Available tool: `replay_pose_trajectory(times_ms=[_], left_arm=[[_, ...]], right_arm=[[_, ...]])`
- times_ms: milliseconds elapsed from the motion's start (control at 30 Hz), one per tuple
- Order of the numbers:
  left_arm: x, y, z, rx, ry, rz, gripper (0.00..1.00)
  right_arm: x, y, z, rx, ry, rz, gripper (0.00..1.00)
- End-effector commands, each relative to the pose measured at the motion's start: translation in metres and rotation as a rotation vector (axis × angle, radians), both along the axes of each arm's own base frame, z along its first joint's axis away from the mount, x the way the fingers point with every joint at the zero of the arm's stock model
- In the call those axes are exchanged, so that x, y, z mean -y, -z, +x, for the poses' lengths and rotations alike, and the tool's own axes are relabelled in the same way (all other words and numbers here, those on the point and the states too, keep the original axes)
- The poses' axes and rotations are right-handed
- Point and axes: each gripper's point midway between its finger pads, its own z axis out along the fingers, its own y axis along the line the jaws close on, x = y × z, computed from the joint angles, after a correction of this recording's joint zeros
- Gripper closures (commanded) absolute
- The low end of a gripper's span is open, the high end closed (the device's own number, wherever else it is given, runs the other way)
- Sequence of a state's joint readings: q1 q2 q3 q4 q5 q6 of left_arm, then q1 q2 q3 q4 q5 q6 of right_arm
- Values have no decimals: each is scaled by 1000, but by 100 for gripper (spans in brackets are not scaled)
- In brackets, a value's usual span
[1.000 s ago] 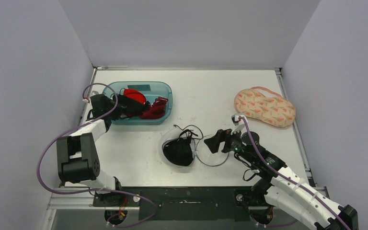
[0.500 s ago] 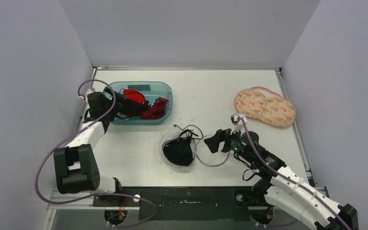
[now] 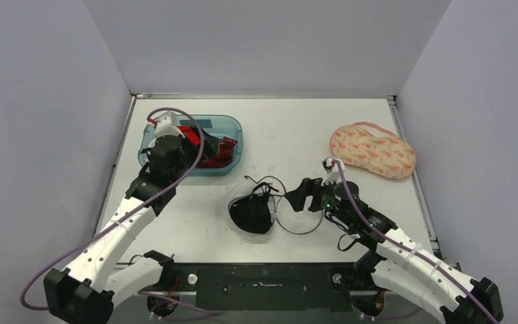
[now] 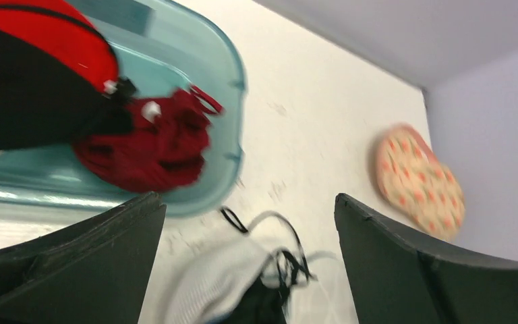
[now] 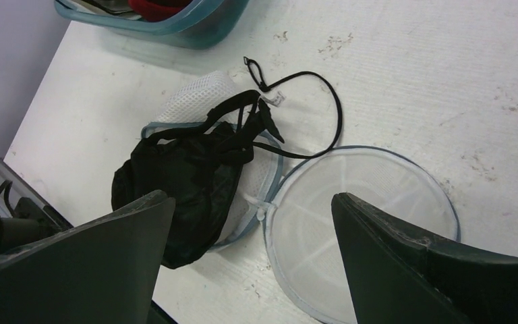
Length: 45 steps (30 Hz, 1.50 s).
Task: Unzip the laundry bag and remove the bra
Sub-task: Place the bra in the bin.
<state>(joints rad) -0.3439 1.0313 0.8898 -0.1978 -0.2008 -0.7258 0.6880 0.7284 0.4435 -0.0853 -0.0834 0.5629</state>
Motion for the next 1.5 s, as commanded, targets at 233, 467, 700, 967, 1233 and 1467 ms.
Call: replay_pose_trajectory(times_ms=[233,467,700,967,1233,1467], left_arm=[[74,72,-116,-136,282,-104,4],[76,96,-142,-140,330,-201,2],[80,112,-152,-170,351,-258,0],[78,116,-153,-166,335,-285,7],[73,117,-155,-164,316,-296,9],[71,117,-154,-162,306,-295,10]], right_arm=[[-74,-5,-12,-107,-263,187,8],[-99,34,-25,-257,-233,198,8],[-85,65,-32,-437,-41,373,6],[-94,66,-38,-548,11,510,17],[-101,67,-36,-611,42,592,29],[-114,77,-39,-672,23,564,36]])
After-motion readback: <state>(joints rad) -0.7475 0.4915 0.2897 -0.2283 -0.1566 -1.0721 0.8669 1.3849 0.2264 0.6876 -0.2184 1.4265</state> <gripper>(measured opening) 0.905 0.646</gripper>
